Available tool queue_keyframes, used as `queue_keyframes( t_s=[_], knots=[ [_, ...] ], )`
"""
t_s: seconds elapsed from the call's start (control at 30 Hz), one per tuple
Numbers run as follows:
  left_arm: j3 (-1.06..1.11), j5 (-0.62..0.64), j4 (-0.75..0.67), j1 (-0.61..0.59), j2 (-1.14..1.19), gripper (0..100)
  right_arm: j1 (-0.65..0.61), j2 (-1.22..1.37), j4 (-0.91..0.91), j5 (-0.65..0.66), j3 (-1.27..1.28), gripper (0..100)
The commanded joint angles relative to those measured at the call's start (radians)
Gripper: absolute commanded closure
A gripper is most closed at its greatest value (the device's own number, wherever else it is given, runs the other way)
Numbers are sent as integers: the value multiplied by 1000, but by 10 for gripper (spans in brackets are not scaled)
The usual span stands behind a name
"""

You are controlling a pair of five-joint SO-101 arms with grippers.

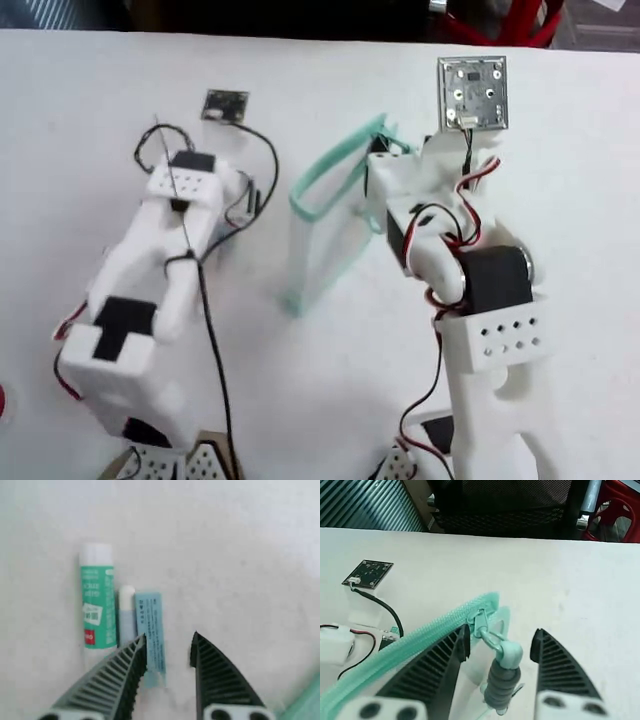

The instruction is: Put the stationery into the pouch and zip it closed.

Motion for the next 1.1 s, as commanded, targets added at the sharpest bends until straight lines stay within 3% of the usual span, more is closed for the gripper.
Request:
queue_keyframes(
  t_s=[0.0, 0.33, 0.53, 0.77, 1.07],
  knots=[
    [-104, 11, -15, -18, 65, 849, -4, 4, -1, -5, 34, 800],
    [-161, 5, 38, -16, 171, 850, -10, 10, 1, -5, 34, 800],
    [-167, 2, 48, -10, 173, 980, -10, 12, 2, -5, 34, 800],
    [-173, 5, 61, -5, 145, 977, -10, 13, 4, -5, 35, 800],
    [-348, 2, 411, 45, -311, 976, -10, 13, 5, -5, 35, 800]
  ],
)
